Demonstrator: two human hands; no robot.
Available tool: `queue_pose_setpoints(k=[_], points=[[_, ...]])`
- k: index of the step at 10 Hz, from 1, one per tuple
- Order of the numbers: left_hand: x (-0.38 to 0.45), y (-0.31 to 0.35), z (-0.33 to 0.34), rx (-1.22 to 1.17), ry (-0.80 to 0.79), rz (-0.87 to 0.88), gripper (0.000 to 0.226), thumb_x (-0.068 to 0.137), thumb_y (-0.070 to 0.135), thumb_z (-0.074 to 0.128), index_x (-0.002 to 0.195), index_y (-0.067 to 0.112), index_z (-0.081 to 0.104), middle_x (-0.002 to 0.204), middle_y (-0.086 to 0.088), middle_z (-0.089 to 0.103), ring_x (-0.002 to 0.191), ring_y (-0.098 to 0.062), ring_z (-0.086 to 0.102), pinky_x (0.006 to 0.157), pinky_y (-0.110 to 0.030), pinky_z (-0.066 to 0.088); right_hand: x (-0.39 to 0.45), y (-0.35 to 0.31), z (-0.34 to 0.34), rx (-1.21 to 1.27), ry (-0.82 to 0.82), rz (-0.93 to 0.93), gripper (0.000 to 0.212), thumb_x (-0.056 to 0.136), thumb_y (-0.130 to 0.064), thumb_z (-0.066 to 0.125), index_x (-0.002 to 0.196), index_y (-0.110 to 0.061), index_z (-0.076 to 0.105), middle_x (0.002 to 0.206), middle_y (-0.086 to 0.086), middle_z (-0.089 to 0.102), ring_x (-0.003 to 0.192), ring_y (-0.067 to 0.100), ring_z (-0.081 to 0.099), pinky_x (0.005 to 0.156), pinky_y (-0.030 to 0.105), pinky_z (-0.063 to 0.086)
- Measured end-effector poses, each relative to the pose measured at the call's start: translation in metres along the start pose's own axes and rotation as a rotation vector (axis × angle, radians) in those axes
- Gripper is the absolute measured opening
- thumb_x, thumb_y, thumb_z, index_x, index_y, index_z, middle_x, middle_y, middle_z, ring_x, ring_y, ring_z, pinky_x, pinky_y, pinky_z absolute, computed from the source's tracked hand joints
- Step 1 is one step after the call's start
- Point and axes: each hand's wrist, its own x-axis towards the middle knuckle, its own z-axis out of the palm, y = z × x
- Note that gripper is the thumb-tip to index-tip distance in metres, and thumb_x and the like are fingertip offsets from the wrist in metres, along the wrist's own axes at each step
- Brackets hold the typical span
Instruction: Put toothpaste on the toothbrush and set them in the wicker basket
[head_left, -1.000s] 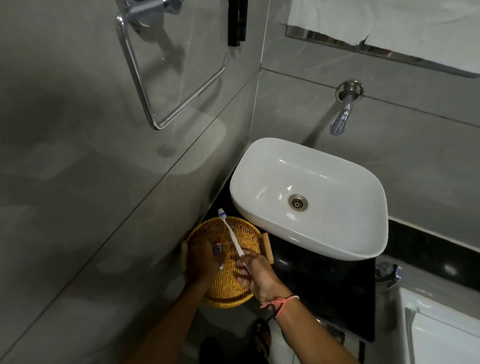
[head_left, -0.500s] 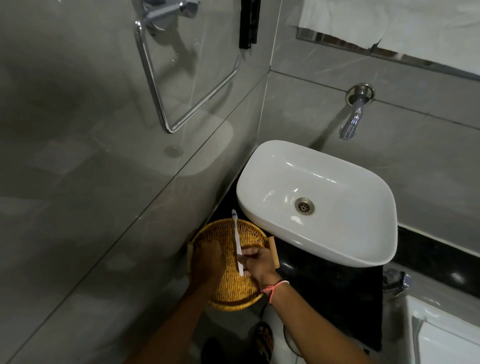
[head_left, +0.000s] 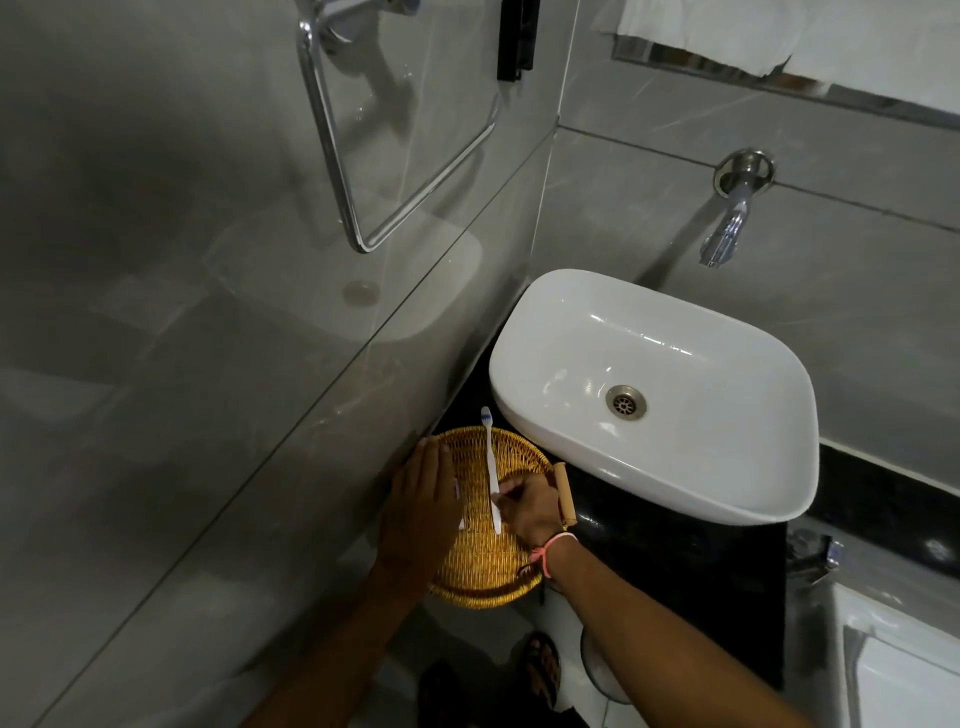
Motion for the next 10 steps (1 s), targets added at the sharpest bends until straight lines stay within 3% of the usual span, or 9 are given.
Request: queue_pose_setpoints(k=[1,2,5,6,7,8,10], points=[[-0.008,-0.011,0.003,-0.012,0.050,0.024,0.076,0.088,0.051,0.063,0.142,-0.002,0.054,0.146,-0.025,0.057,0.135,-0.042,0.055,0.110,-0.053,0.048,0.004,0.001,0.001,-0.063,0.014,-0.055,0.007,0.085,-0.003,0.073,0.090,-0.002,0.068,0.099,0.017,0.074,0.093,0.032,0.071,0.088,0.042,0.059],[-0.013,-0.017,0.003,-0.051,0.026,0.010,0.085,0.090,0.063,0.048,0.148,0.000,0.047,0.153,-0.024,0.049,0.142,-0.041,0.048,0.115,-0.053,0.041,0.005,0.001,0.001,-0.074,0.021,-0.104,0.009,0.085,-0.001,0.072,0.093,-0.002,0.067,0.096,0.018,0.074,0.089,0.031,0.071,0.086,0.044,0.060],[-0.012,-0.018,0.013,-0.089,0.018,0.026,0.092,0.088,0.068,0.048,0.152,0.001,0.041,0.158,-0.022,0.043,0.146,-0.038,0.042,0.119,-0.052,0.037,0.006,0.002,0.001,-0.099,0.019,-0.146,0.008,0.085,0.000,0.071,0.092,-0.002,0.068,0.099,0.015,0.074,0.090,0.024,0.070,0.087,0.041,0.060],[-0.010,-0.019,0.012,-0.084,0.001,0.020,0.092,0.089,0.068,0.051,0.151,0.001,0.042,0.158,-0.021,0.043,0.146,-0.037,0.042,0.119,-0.051,0.037,0.006,0.002,0.000,-0.101,0.040,-0.160,0.006,0.085,0.000,0.072,0.089,-0.004,0.069,0.100,0.014,0.074,0.082,0.013,0.063,0.088,0.035,0.058],[-0.010,-0.020,0.012,-0.068,0.007,0.028,0.092,0.089,0.069,0.051,0.152,0.002,0.041,0.158,-0.021,0.043,0.146,-0.037,0.042,0.119,-0.049,0.037,0.004,0.003,0.000,-0.126,0.047,-0.195,0.013,0.088,-0.005,0.071,0.100,-0.003,0.068,0.106,0.013,0.073,0.092,0.016,0.063,0.090,0.029,0.053],[-0.010,-0.020,0.009,-0.081,0.000,0.025,0.092,0.089,0.069,0.051,0.152,0.003,0.041,0.159,-0.021,0.043,0.147,-0.037,0.042,0.119,-0.049,0.037,-0.005,0.001,-0.003,-0.281,0.067,-0.309,0.019,0.094,-0.016,0.064,0.110,-0.006,0.066,0.107,0.013,0.072,0.100,0.027,0.067,0.089,0.037,0.055],[-0.005,-0.014,0.001,-0.099,0.066,0.077,0.090,0.090,0.069,0.044,0.149,0.002,0.045,0.156,-0.021,0.046,0.143,-0.038,0.047,0.117,-0.051,0.036,-0.022,-0.001,-0.019,-0.713,0.255,-0.634,0.031,0.094,-0.038,0.054,0.116,-0.016,0.058,0.112,0.010,0.060,0.100,0.026,0.055,0.086,0.041,0.055]])
